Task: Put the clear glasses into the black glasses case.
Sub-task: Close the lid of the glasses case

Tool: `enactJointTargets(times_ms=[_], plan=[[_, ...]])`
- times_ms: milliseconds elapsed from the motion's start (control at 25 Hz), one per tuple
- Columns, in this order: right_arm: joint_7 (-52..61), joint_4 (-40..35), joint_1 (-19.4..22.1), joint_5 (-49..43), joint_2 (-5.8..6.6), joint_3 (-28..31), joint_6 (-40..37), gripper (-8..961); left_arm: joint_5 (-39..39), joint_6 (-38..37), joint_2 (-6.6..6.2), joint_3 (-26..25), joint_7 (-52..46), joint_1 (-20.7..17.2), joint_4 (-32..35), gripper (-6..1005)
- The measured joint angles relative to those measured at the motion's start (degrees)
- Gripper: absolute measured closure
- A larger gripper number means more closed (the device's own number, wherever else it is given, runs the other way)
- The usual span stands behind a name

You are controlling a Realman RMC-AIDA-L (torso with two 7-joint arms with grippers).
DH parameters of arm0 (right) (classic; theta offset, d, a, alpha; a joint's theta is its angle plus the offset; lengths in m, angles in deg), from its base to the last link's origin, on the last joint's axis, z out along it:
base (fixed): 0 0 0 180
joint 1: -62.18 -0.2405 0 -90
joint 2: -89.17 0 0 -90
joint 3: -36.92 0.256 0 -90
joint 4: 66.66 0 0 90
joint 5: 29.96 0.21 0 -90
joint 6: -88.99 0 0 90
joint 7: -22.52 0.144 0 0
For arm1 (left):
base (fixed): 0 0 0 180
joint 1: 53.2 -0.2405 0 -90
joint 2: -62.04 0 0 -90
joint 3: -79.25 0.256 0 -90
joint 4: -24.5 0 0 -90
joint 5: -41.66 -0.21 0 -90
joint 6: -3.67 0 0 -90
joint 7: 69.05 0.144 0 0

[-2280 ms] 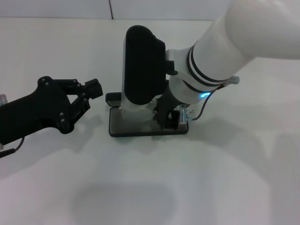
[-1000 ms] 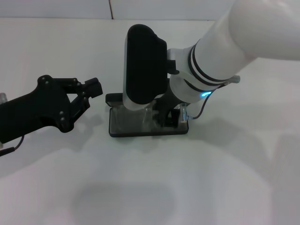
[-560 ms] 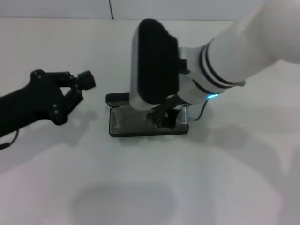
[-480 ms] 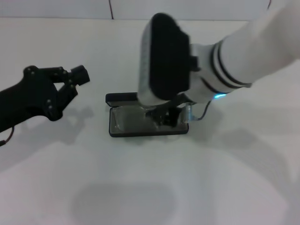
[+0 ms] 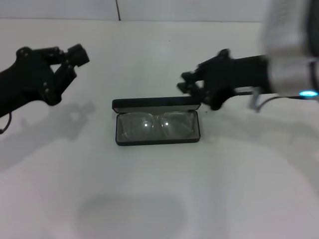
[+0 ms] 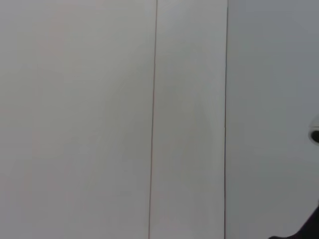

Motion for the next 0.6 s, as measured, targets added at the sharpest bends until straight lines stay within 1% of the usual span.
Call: enactJointTargets(times_ms=[40,120,160,200,240,320,360,520,560,600], plan=[[-3.33,1.91,1.62,5.85,0.07,3.43,-1.42,790,0.01,0.08,0.00,-0.18,0.00,0.63,-0.35,935],[-8.50,6.55,3.39,15.17,0.08,8.88,-4.98,790,0.03,0.30,-0.01,-0.83,0.00,2.43,-1.56,935],[-8.50,6.55,3.39,15.17,0.08,8.88,-4.98,790,0.03,0.55,-0.01,-1.19,0.06,3.44,-2.45,935],[-16.11,16.51,3.96,26.32,0.07,15.91,-11.30,790,0.03,0.79,-0.01,-1.46,0.15,4.18,-3.14,935],[-17.17,18.43,3.87,27.60,0.07,17.05,-12.27,790,0.04,1.17,0.00,-1.55,0.26,4.88,-3.73,935],[-22.39,26.83,3.44,33.43,0.08,21.79,-17.73,790,0.05,2.67,0.06,-1.55,0.51,7.08,-5.40,935],[-26.05,33.20,3.06,36.31,0.10,25.48,-21.99,790,0.01,3.66,0.08,-1.43,0.56,8.26,-6.44,935],[-34.93,46.37,1.96,37.45,0.40,35.66,-32.71,790,-0.96,7.25,0.12,-1.01,0.88,13.90,-11.88,935],[-36.35,48.47,1.85,37.11,0.54,37.18,-34.44,790,-1.31,8.26,0.12,-0.92,1.22,15.49,-13.58,935],[-37.44,49.62,1.92,36.90,0.70,37.88,-35.41,789,-1.58,8.92,0.12,-0.85,1.59,16.29,-14.75,935]])
